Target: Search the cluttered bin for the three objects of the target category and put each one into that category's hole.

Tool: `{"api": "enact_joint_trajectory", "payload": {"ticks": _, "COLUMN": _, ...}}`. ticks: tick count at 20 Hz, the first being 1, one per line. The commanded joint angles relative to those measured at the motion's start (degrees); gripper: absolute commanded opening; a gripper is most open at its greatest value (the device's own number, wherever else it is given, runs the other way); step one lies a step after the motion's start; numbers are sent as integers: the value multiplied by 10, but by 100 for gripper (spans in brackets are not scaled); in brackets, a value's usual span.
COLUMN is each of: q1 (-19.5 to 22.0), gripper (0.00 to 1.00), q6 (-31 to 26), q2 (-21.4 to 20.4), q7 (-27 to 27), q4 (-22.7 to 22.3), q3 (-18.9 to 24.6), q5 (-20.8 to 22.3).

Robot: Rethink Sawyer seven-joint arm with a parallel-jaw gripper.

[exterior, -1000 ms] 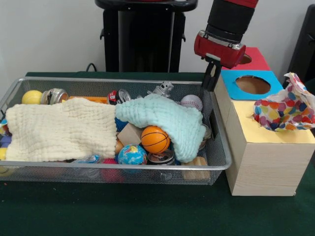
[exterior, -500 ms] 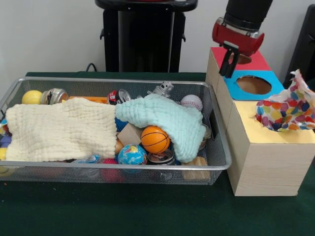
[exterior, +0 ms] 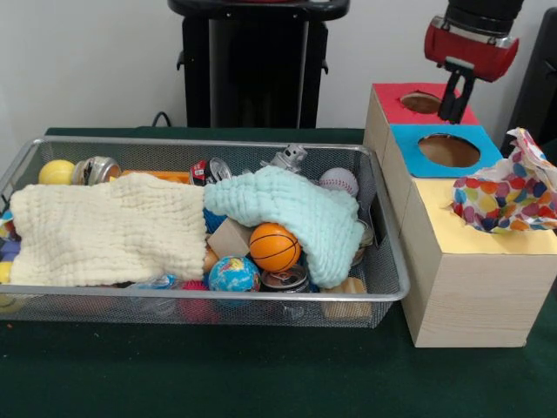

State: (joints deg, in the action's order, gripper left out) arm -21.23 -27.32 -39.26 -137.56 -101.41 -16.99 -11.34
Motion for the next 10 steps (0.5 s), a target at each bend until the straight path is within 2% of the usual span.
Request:
{"api": "enact_joint_trajectory", "payload": {"ticks": 1, "q1": -33, "gripper": 0, "q6": -86, "q2": 31, "q7": -172, "q4": 35, "q3": -4, "q5": -53}}
{"api": "enact_joint_trajectory", "payload": {"ticks": 10, "q1": -56, "gripper": 0, "q6": -94, "q2": 71, "q7": -186, "q4": 80, "q3": -18, "q5": -95}}
